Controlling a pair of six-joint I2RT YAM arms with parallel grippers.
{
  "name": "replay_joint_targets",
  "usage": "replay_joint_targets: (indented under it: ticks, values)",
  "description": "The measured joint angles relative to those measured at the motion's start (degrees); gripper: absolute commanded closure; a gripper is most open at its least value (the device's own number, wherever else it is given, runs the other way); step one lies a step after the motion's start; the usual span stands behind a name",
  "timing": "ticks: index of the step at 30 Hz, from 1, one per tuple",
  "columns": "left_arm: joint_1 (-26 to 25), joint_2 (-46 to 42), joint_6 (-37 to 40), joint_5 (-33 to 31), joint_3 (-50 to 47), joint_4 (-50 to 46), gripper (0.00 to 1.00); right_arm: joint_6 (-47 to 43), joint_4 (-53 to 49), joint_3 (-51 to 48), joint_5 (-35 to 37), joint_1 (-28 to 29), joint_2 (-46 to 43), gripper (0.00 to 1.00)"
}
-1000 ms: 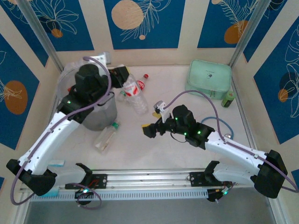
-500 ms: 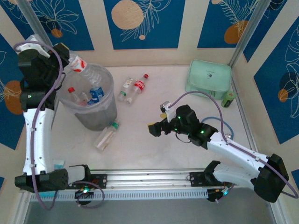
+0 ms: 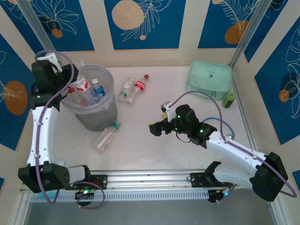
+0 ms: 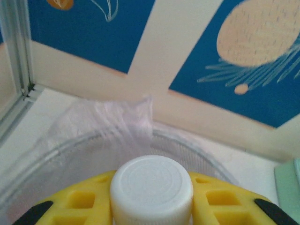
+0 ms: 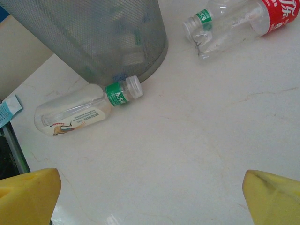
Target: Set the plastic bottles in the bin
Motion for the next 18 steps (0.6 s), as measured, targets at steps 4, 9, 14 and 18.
replay_joint_targets:
  ticks: [4,9,14,18]
  values:
    - [-0.50,-1.20,2.29,2.60,-6.64,1.99,1.00,0.17,-0.87,0.20,0.26,-0.15,1.18,0.00]
    - [-1.49,-2.25,3.74,4.13,-13.42,8.48,1.00,-0.02,-3.26,2.14,0.48,-0.15,3.52,0.00]
    - [-3.15,-2.32,4.17,4.15,-18.40,14.64,1.00,-0.02,-3.80,3.37,0.46,-0.15,4.83,0.00]
    - [-5.20,-2.32,4.37,2.89,-20.79,18.71,1.00,0.17,-4.50,4.26,1.01,-0.15,6.56,0.00]
